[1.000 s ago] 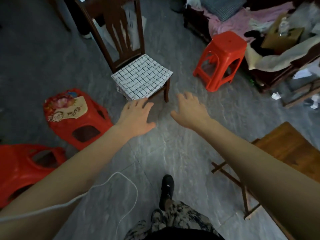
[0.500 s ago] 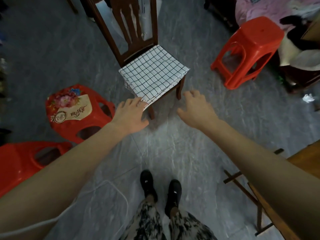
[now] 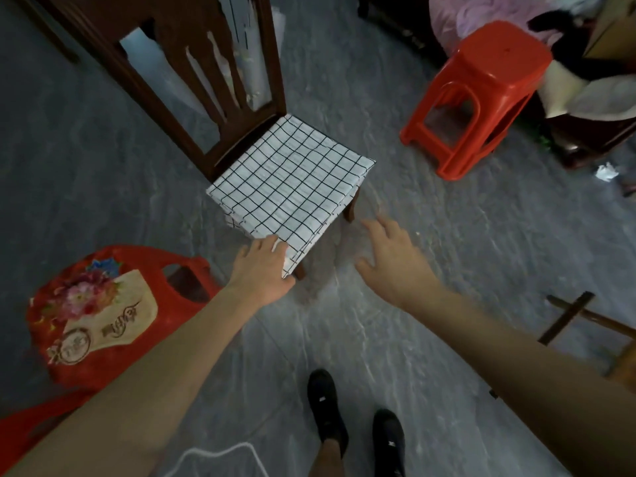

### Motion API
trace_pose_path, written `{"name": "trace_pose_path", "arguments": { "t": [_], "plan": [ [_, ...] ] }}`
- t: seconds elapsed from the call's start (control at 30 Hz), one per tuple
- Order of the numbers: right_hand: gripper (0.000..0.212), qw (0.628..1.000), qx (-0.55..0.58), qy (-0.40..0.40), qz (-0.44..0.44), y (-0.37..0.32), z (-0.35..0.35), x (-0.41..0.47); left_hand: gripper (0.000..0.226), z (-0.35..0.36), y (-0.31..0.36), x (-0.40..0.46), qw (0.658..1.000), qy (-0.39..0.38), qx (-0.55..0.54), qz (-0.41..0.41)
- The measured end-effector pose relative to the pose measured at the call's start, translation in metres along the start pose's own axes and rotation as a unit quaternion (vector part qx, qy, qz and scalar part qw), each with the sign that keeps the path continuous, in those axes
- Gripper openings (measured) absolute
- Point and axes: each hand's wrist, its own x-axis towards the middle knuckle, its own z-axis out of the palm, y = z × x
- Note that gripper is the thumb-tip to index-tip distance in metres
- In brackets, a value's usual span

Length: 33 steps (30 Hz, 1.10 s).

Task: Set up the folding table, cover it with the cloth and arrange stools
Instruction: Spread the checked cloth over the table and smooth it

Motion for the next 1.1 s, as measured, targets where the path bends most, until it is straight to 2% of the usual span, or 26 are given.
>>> {"name": "trace_pose_path", "arguments": {
  "t": [0.37, 0.6, 0.7, 0.93, 1.1],
  "plan": [
    [0.065, 0.996, -0.041, -0.075, 0.032, 0.011, 0.097, 0.076, 0.071, 0.094, -0.043, 0.094, 0.999, -0.032, -0.024, 0.004],
    [0.058, 0.994, -0.063, -0.083, 0.037, 0.018, 0.144, 0.118, 0.086, 0.141, -0.049, 0.131, 0.999, 0.007, -0.039, 0.011],
    [0.062, 0.993, -0.07, -0.09, 0.028, 0.02, 0.16, 0.137, 0.09, 0.15, -0.05, 0.148, 0.998, 0.032, -0.051, 0.011],
    [0.063, 0.995, -0.065, -0.07, -0.006, 0.02, 0.179, 0.176, 0.101, 0.168, -0.052, 0.176, 0.999, 0.014, -0.03, -0.012],
    [0.061, 0.996, -0.051, -0.077, -0.019, 0.019, 0.187, 0.195, 0.079, 0.176, -0.065, 0.186, 1.0, 0.019, 0.005, -0.021]
  ]
}}
